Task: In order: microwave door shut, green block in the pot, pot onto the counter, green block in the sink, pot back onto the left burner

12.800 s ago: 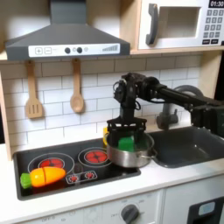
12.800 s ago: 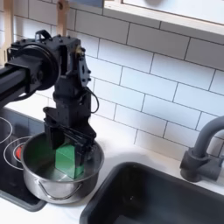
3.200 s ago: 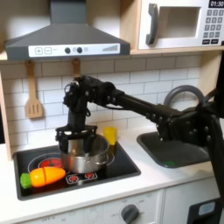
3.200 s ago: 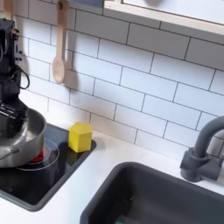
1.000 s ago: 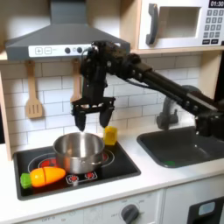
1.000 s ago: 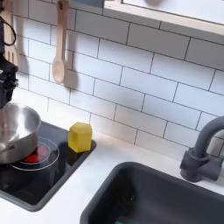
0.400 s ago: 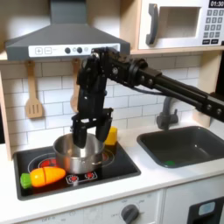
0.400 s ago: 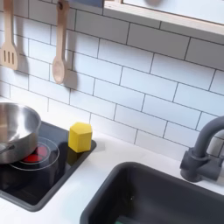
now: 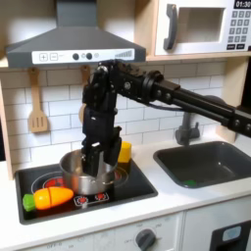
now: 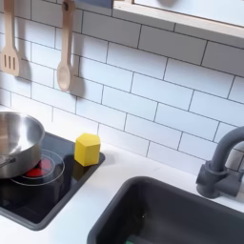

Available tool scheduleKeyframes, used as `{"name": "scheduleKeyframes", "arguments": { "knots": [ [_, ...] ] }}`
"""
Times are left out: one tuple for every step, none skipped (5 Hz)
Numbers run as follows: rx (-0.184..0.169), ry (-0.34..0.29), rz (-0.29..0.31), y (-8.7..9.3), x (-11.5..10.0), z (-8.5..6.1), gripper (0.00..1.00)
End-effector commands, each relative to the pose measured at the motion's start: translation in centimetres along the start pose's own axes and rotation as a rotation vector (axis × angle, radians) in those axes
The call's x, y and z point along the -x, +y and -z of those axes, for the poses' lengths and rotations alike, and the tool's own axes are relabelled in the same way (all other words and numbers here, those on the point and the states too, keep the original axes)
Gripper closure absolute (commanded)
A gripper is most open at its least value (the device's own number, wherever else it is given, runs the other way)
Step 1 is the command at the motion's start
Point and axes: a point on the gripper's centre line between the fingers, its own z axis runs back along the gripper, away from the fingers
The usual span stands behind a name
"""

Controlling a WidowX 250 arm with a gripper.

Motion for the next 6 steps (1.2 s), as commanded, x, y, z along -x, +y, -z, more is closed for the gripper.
{"name": "scheduleKeyframes", "arguments": {
  "knots": [
    [-0.016, 0.011, -0.082, 0.2, -0.4, 0.4, 0.00],
    [-0.010, -0.011, 0.041, -0.9, -0.9, 0.4, 0.00],
    [0.007, -0.069, 0.188, -2.1, -1.3, -0.5, 0.00],
    [0.050, -0.118, 0.359, -5.6, -1.7, -1.0, 0.00],
    [0.099, -0.143, 0.429, -8.1, -1.6, -1.8, 0.00],
    [0.143, -0.170, 0.510, -10.2, -1.4, -2.9, 0.00]
  ]
}}
